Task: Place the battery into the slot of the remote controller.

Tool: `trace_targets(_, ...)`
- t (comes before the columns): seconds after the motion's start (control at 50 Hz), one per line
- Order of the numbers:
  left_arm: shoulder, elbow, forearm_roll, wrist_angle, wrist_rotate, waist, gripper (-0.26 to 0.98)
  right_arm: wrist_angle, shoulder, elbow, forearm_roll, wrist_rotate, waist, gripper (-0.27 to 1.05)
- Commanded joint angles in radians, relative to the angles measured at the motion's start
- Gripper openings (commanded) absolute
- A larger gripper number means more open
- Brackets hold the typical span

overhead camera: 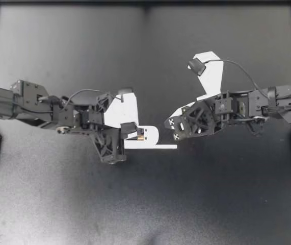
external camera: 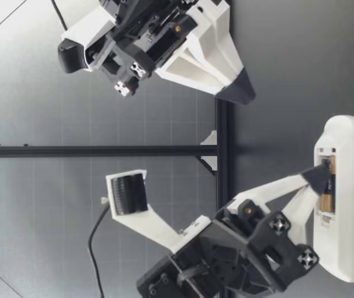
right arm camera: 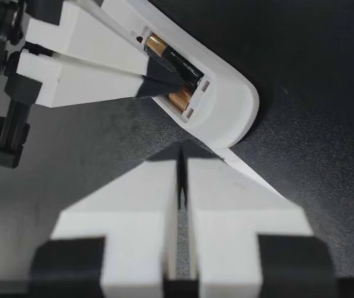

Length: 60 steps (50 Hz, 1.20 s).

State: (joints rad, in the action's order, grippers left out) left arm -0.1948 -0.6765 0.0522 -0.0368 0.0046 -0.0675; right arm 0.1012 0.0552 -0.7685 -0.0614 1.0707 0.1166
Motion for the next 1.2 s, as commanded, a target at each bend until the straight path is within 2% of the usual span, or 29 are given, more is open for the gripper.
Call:
trace_targets(0.0,0.006,0.006,0.014,0.0,-0.003,0.011,-0.17,-0.008,0.017,0.011,-0.006,-0.002,0.008,-0.09)
trace_targets(0.2,0.002,-0.002,0.026,0.0,-0.003,0.015,-0.17,-0.008,0.023,0.014,-0.012,-0.002,0.006,-0.09)
trace_targets(0.34,0.058,-0.003,0.026,0.006,-0.003,0.014,-0.17,-0.018,0.043,0.018,-0.046,-0.008,0.008,-0.09)
trace_targets(0.44,0.11,-0.009,0.026,0.02,-0.003,0.02,-0.17,-0.02,0.074,0.017,-0.152,-0.025,0.011,-0.09)
trace_targets(0.6,0.206,-0.028,0.026,0.04,-0.002,0.02,-0.17,-0.015,0.141,0.017,-0.416,-0.091,0.011,-0.09)
trace_targets(0.8,0.318,-0.057,0.026,0.044,0.0,0.02,-0.17,-0.021,0.209,0.014,-0.641,-0.179,0.011,-0.09)
trace_targets(0.92,0.365,-0.072,0.026,0.069,0.0,0.02,-0.17,-0.034,0.241,0.012,-0.712,-0.235,0.011,-0.09)
trace_targets(1.18,0.411,-0.104,0.026,0.137,-0.003,0.02,-0.17,-0.143,0.242,0.0,-0.718,-0.33,0.011,-0.09)
